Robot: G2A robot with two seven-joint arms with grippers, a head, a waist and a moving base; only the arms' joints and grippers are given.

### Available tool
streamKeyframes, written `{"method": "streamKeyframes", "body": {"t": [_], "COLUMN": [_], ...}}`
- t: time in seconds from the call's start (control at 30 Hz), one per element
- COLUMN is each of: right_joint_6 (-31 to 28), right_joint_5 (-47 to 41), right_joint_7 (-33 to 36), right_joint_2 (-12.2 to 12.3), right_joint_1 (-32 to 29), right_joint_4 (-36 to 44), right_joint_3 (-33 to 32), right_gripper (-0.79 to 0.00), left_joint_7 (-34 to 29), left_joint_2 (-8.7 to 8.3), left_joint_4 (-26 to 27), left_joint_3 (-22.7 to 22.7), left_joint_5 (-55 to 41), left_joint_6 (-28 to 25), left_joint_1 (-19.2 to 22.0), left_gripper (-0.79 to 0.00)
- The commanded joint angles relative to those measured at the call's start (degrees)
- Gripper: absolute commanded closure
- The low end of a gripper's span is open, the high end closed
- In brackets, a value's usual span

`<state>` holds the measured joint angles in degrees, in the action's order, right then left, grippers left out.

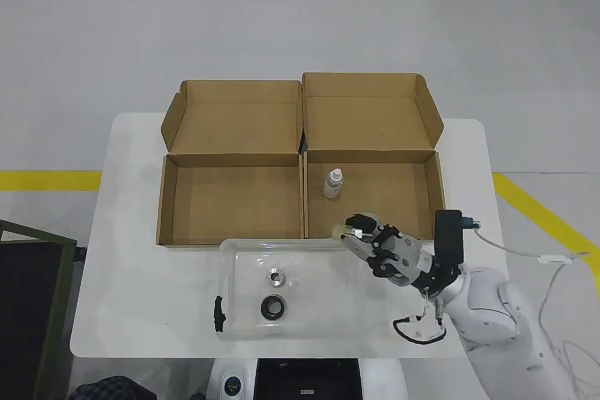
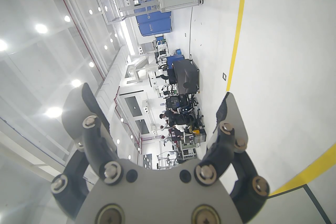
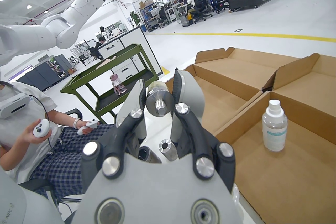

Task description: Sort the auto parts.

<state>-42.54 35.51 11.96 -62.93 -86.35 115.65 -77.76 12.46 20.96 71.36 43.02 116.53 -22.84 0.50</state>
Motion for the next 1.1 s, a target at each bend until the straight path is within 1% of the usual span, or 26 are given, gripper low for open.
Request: {"method": "streamKeyframes", "body": {"t": [0.0, 0.2, 0.33, 0.5, 0.6, 0.87, 1.07], "right_joint_6": [0.7, 3.8, 5.4, 9.1, 10.4, 15.2, 18.4], "right_joint_5": [1.7, 8.1, 11.9, 15.8, 15.8, 21.1, 24.7], "right_joint_7": [0.2, 1.4, 3.2, 5.7, 7.0, 13.5, 18.2], "right_joint_2": [0.0, 0.1, 0.1, 0.0, -0.1, -0.1, -0.3], "right_joint_1": [-0.2, -0.6, 0.6, 3.1, 4.9, 9.5, 13.2], "right_joint_4": [0.5, 1.9, 1.7, 0.0, -1.6, -4.0, -7.4], "right_joint_3": [-0.3, -0.6, 0.3, 1.5, 2.2, 3.2, 4.7], "right_gripper": [0.0, 0.0, 0.0, 0.0, 0.0, 0.0, 0.0], "left_joint_7": [0.0, 0.0, 0.0, 0.0, 0.0, 0.0, 0.0], "left_joint_2": [0.0, 0.0, 0.0, 0.0, 0.0, 0.0, 0.0], "left_joint_4": [0.0, 0.0, 0.0, 0.0, 0.0, 0.0, 0.0], "left_joint_3": [0.0, 0.0, 0.0, 0.0, 0.0, 0.0, 0.0], "left_joint_5": [0.0, 0.0, 0.0, 0.0, 0.0, 0.0, 0.0], "left_joint_6": [0.0, 0.0, 0.0, 0.0, 0.0, 0.0, 0.0], "left_joint_1": [0.0, 0.0, 0.0, 0.0, 0.0, 0.0, 0.0], "left_gripper": [-0.785, -0.785, -0.785, -0.785, -0.785, -0.785, -0.785]}}
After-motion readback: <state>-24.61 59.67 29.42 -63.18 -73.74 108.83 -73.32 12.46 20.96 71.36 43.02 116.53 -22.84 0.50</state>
